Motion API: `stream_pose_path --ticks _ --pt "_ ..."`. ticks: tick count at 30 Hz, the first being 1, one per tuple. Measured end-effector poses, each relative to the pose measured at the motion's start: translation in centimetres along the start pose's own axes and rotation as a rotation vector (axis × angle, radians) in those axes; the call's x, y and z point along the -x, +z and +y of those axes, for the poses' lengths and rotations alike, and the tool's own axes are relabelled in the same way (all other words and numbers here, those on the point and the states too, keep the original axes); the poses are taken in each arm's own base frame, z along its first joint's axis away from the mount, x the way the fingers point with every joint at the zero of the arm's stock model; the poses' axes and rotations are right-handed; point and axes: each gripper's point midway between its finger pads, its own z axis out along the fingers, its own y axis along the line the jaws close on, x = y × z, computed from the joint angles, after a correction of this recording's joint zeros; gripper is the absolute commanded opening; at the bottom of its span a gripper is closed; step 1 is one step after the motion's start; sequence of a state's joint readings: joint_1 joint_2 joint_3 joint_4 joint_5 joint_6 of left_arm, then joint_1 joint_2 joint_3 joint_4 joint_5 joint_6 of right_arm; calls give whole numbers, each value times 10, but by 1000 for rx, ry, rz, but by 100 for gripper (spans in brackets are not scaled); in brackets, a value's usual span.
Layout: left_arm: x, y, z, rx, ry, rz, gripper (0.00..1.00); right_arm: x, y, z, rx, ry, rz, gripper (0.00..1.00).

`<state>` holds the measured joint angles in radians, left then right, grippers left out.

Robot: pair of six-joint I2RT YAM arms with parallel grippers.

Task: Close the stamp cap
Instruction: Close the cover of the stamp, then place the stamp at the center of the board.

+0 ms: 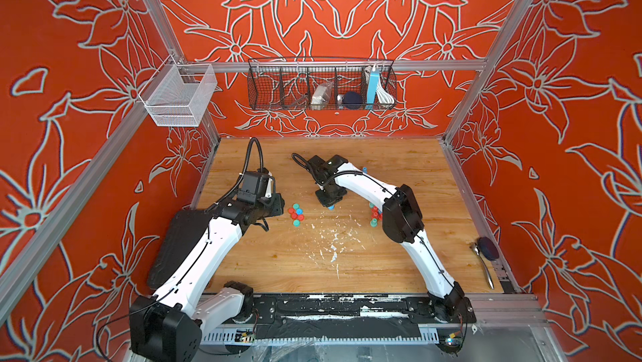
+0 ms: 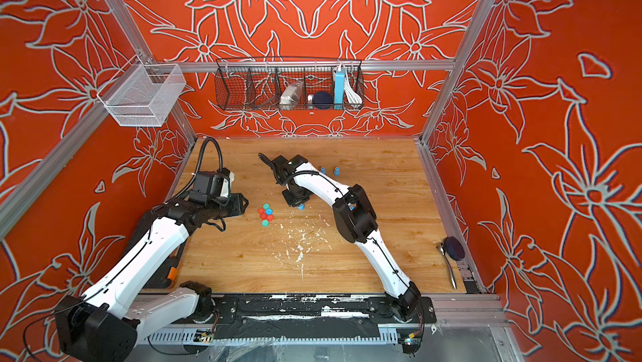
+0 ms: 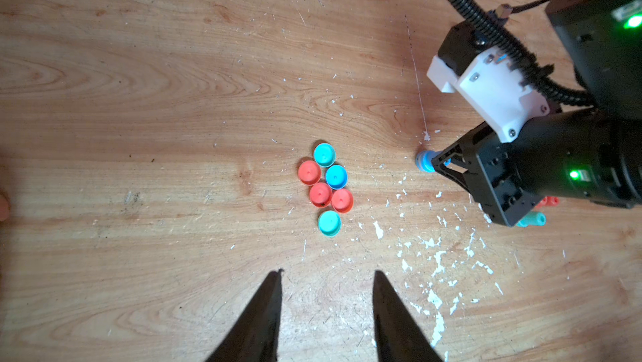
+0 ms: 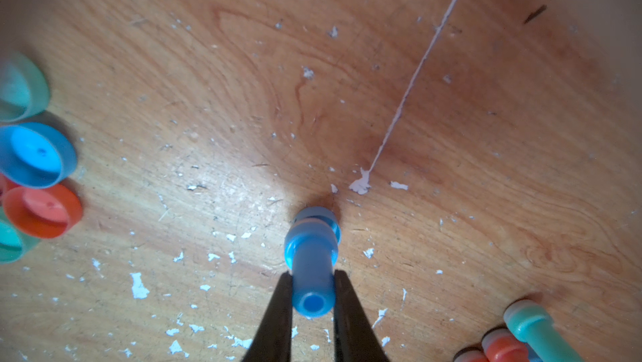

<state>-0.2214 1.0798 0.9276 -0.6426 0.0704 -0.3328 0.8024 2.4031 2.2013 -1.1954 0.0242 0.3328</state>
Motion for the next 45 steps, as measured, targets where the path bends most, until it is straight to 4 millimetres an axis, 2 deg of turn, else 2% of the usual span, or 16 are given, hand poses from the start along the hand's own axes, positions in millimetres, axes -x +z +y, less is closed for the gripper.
stream_pose_path --ticks 45 --pt "0 0 1 -10 -10 3 43 -1 6 -6 0 19 -8 3"
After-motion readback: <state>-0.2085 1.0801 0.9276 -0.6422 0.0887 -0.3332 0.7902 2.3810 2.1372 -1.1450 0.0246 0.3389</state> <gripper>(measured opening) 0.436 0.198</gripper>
